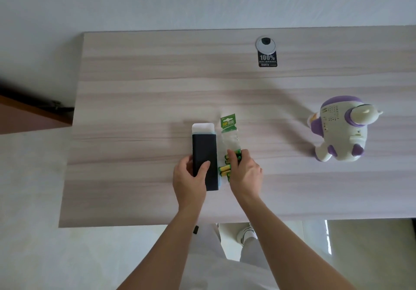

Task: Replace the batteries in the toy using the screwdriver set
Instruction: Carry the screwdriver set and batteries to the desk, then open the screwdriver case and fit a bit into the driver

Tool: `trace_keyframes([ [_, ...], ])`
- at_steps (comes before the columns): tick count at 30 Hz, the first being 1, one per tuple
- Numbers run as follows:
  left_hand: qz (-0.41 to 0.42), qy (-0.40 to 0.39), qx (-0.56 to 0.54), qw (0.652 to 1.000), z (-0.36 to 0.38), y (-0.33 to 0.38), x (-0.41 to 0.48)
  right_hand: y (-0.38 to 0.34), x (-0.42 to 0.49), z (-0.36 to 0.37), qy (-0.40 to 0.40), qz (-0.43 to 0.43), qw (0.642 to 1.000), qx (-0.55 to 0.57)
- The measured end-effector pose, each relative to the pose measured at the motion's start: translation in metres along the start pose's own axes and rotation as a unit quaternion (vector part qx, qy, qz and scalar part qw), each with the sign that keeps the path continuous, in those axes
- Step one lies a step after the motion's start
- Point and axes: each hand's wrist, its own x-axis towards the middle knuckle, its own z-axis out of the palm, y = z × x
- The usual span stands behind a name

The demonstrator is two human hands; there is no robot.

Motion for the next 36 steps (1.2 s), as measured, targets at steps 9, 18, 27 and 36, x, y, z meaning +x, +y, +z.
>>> trace_keyframes([
  [9,0.015,0.007,0.029,0.999,-0.001,-0.009,0.003,0.002,-0.004,0.022,0.062,-0.013,0.998,-0.023],
  [18,0.018,0.001,0.036,0.999,-0.004,-0.007,0.006,0.006,-0.005,0.033,0.148,-0.038,0.988,0.022],
  [27,-0.016,-0.047,-0.002,0.999,-0.010,-0.005,0.009,0.015,-0.001,0.031,0.181,-0.046,0.982,0.032],
  [36,-0.059,-0.099,-0.075,0.990,-0.032,0.017,0.004,0.020,-0.006,-0.004,0.070,-0.015,0.989,0.133],
])
